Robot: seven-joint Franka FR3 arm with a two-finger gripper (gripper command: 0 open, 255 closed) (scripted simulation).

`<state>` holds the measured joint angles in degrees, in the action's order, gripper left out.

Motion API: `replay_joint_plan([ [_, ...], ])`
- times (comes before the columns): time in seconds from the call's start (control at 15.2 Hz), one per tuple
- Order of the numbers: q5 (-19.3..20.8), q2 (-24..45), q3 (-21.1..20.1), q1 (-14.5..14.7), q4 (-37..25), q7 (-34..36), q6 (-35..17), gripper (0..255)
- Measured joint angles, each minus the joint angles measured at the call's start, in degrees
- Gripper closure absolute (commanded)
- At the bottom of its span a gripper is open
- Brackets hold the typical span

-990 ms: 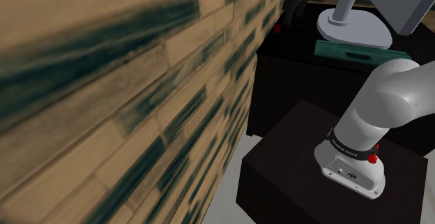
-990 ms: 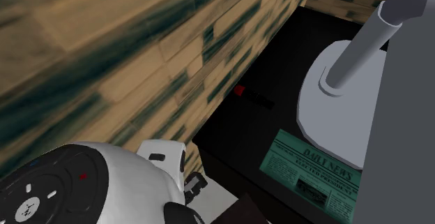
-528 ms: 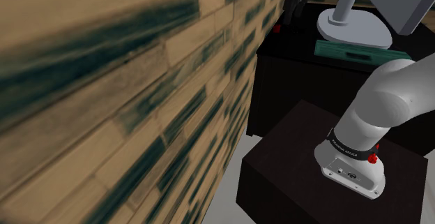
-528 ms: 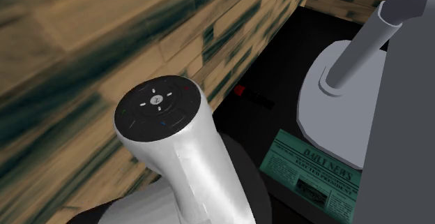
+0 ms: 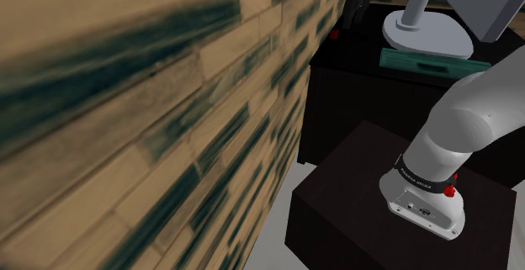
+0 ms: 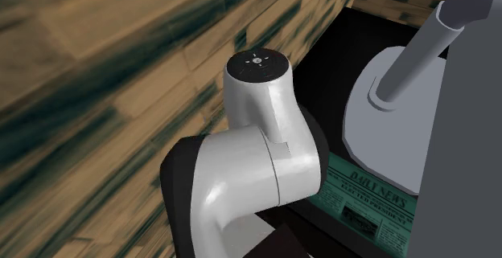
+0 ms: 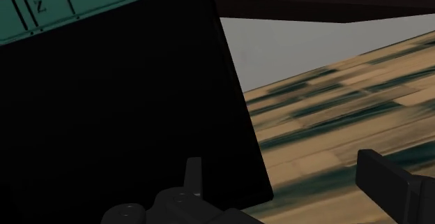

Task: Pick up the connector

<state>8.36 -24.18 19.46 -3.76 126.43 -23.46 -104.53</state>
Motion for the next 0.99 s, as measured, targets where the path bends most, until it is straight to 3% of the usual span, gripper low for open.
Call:
replay_joint_plan([
  [0.4,-2.83,11.51,6.19,-0.67,-7.9,-7.73,-3.11,0],
  [0.73,-8.11,23.03,10.48,-2.15,-16.9,-15.16,-4.15,0],
  [0.99,-13.24,32.21,12.5,-4.94,-24.94,-20.98,-3.5,0],
])
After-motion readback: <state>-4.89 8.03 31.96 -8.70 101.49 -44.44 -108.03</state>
